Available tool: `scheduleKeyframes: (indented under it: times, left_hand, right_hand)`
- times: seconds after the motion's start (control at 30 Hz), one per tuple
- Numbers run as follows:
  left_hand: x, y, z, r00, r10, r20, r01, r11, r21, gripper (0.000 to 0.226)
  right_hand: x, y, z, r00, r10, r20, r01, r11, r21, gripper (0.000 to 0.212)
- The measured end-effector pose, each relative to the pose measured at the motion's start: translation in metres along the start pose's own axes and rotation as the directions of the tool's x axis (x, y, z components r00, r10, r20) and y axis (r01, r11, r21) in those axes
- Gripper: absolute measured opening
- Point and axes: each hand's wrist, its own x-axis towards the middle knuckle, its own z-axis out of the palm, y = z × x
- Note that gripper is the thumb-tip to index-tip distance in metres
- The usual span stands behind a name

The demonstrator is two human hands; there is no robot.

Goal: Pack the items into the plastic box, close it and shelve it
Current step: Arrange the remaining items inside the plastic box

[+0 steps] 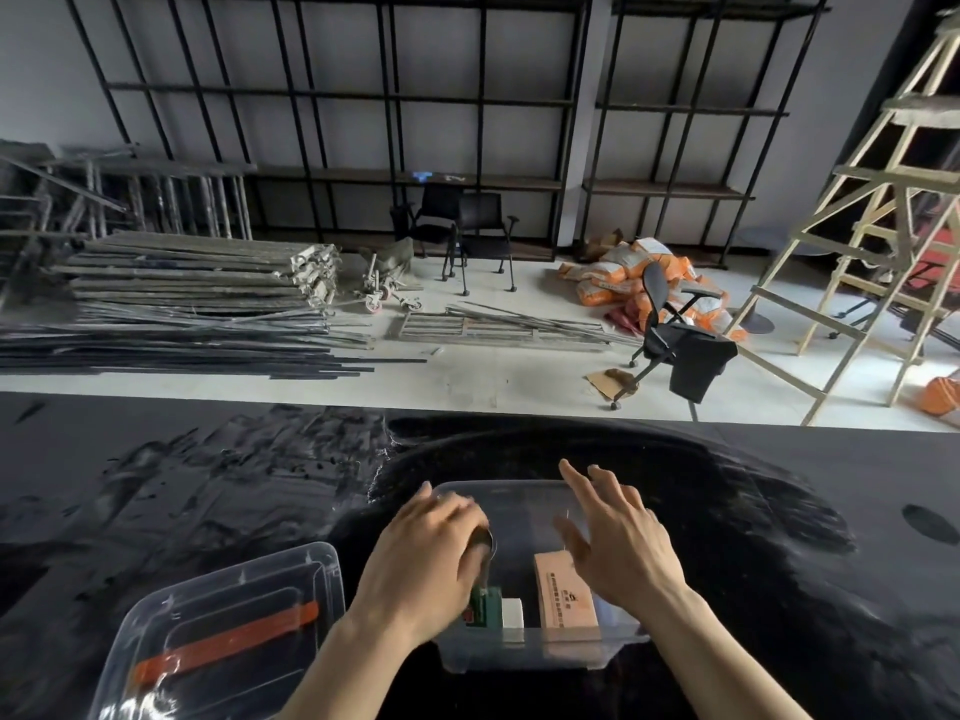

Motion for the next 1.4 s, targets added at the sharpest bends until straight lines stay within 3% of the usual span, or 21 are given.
scheduleKeyframes:
  times: [0.1,0.17,0.2,0.23,0.3,0.4,0.53,0.57,0.67,0.77,0.83,0.9,1.0,1.1,1.2,1.3,1.4]
  left_hand:
    - [-0.004,-0.006,0.002,0.952,-0.268,-0.145,0.228,0.943,-0.243,0.051]
    - [-0.002,-0.007,0.009,0.907,-0.417,-0.064,0.363,0.848,-0.388,0.063]
    - [-0.001,-0.006,0.014,0.893,-0.449,-0.003,0.405,0.809,-0.425,0.064]
    - [0.0,-0.006,0.02,0.881,-0.47,0.048,0.439,0.778,-0.45,0.062]
    - [0.003,-0.007,0.025,0.851,-0.514,0.11,0.494,0.71,-0.502,0.055]
    - [0.007,-0.01,0.029,0.834,-0.534,0.14,0.52,0.675,-0.523,0.049]
    - [0.01,-0.012,0.033,0.833,-0.539,0.127,0.524,0.694,-0.494,0.045]
    - [0.01,-0.012,0.034,0.831,-0.543,0.124,0.527,0.695,-0.49,0.044]
    - [0.01,-0.013,0.034,0.829,-0.548,0.113,0.527,0.696,-0.488,0.043]
    - [0.01,-0.013,0.035,0.837,-0.54,0.092,0.509,0.704,-0.495,0.042]
    - [0.009,-0.013,0.036,0.838,-0.54,0.078,0.502,0.708,-0.497,0.041]
    - [0.009,-0.013,0.036,0.841,-0.538,0.066,0.494,0.711,-0.501,0.041]
    - [0.009,-0.013,0.036,0.84,-0.539,0.064,0.492,0.706,-0.509,0.04]
    - [0.009,-0.013,0.036,0.841,-0.537,0.06,0.488,0.708,-0.51,0.039]
    - [0.008,-0.013,0.037,0.846,-0.531,0.055,0.482,0.714,-0.508,0.039]
    - [0.007,-0.013,0.037,0.85,-0.524,0.056,0.476,0.718,-0.508,0.04]
    - [0.007,-0.013,0.037,0.847,-0.528,0.057,0.477,0.709,-0.52,0.041]
  right_hand:
    - [-0.005,-0.008,-0.009,0.976,-0.074,-0.205,0.079,0.997,0.013,0.052]
    - [-0.011,-0.022,-0.015,0.919,-0.178,-0.351,0.204,0.978,0.04,0.031]
    - [-0.013,-0.031,-0.017,0.917,-0.196,-0.348,0.231,0.971,0.062,0.024]
    - [-0.014,-0.04,-0.018,0.94,-0.182,-0.287,0.221,0.969,0.109,0.021]
    - [-0.011,-0.053,-0.014,0.995,-0.098,0.012,0.093,0.973,0.213,0.021]
    - [-0.006,-0.063,-0.011,0.884,-0.078,0.461,-0.047,0.966,0.254,0.025]
    - [-0.001,-0.07,-0.004,0.752,-0.028,0.659,-0.056,0.993,0.106,0.02]
    - [0.001,-0.072,-0.003,0.731,0.001,0.683,-0.067,0.995,0.07,0.013]
    - [0.003,-0.073,-0.001,0.694,0.05,0.719,-0.088,0.996,0.017,0.024]
    - [0.003,-0.069,-0.006,0.718,-0.022,0.696,-0.125,0.979,0.16,0.006]
    - [0.002,-0.066,-0.01,0.753,-0.052,0.656,-0.191,0.937,0.294,0.018]
    - [0.003,-0.068,-0.011,0.776,-0.041,0.629,-0.195,0.933,0.302,0.027]
    - [0.002,-0.074,-0.002,0.81,-0.067,0.583,-0.082,0.971,0.225,0.021]
    - [0.0,-0.074,-0.004,0.8,-0.09,0.593,-0.087,0.961,0.264,0.019]
    - [-0.001,-0.069,-0.018,0.746,-0.068,0.662,-0.266,0.882,0.389,0.035]
    - [0.003,-0.069,-0.025,0.735,0.071,0.674,-0.521,0.696,0.495,0.055]
    - [0.01,-0.083,-0.018,0.635,0.148,0.758,-0.697,0.532,0.48,0.067]
